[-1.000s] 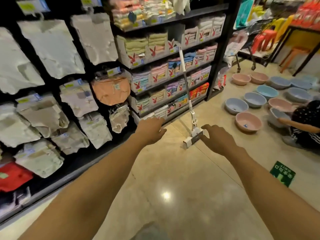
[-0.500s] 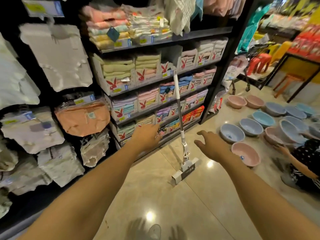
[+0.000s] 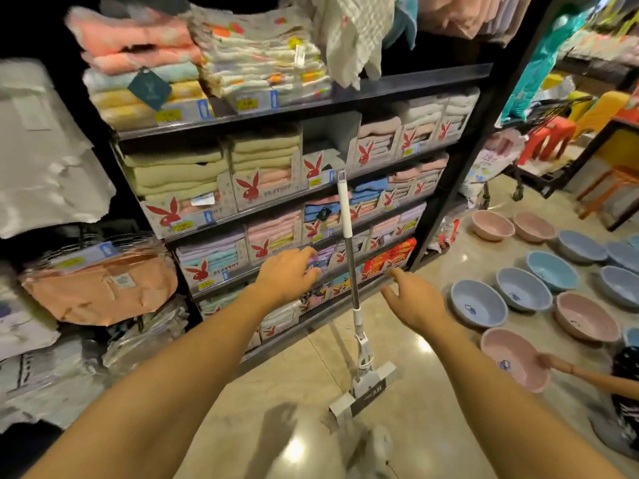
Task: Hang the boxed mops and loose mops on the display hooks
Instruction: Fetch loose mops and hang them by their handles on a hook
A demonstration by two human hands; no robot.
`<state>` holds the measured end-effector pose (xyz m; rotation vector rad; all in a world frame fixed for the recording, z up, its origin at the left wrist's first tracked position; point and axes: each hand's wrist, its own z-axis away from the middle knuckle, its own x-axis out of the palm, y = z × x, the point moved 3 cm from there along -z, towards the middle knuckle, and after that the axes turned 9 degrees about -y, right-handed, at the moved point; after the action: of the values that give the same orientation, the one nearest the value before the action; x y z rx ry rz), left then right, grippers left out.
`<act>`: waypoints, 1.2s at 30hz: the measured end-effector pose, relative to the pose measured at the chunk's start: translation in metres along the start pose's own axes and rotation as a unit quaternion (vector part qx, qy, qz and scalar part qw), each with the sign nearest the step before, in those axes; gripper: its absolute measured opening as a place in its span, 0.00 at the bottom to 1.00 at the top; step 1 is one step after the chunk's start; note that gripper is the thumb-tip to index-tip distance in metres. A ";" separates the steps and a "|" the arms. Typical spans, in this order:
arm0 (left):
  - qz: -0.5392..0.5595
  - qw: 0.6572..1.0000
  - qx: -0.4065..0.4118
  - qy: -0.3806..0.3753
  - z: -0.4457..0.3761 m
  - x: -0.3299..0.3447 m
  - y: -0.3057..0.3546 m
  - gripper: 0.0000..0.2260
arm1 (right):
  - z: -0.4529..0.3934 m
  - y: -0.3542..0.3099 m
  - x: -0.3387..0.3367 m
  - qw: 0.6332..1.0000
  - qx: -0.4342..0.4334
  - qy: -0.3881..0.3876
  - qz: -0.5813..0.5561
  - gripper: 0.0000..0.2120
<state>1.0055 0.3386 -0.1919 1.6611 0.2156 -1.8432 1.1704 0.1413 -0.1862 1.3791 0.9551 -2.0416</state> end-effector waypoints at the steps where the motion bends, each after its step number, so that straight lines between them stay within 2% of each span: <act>1: 0.014 1.000 -0.006 0.003 -0.015 0.000 0.001 0.20 | -0.019 0.006 -0.001 1.000 -0.009 0.000 -0.010 0.19; 7: 0.075 0.994 -0.083 0.013 -0.111 -0.002 0.011 0.21 | -0.136 0.042 -0.014 0.996 -0.070 -0.028 -0.039 0.16; 15: 0.202 0.960 -0.181 0.065 -0.245 -0.005 0.027 0.23 | -0.283 0.086 -0.028 0.985 -0.122 -0.100 -0.073 0.21; 20: 0.304 0.923 -0.191 0.141 -0.308 -0.004 0.022 0.24 | -0.348 0.098 -0.009 0.977 -0.131 -0.138 -0.098 0.20; 24: 0.351 0.900 -0.196 0.170 -0.339 0.012 0.015 0.26 | -0.382 0.090 0.017 0.966 -0.146 -0.156 -0.142 0.18; 30: 0.385 0.875 -0.178 0.232 -0.363 0.042 0.009 0.32 | -0.411 0.075 0.056 0.927 -0.197 -0.181 -0.263 0.20; 36: 0.388 0.864 -0.143 0.287 -0.372 0.058 0.012 0.38 | -0.414 0.076 0.076 0.883 -0.205 -0.191 -0.375 0.22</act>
<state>1.3228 0.5022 -0.3122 1.6894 0.0414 -0.6664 1.4397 0.4124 -0.3786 0.3578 1.7814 -2.2935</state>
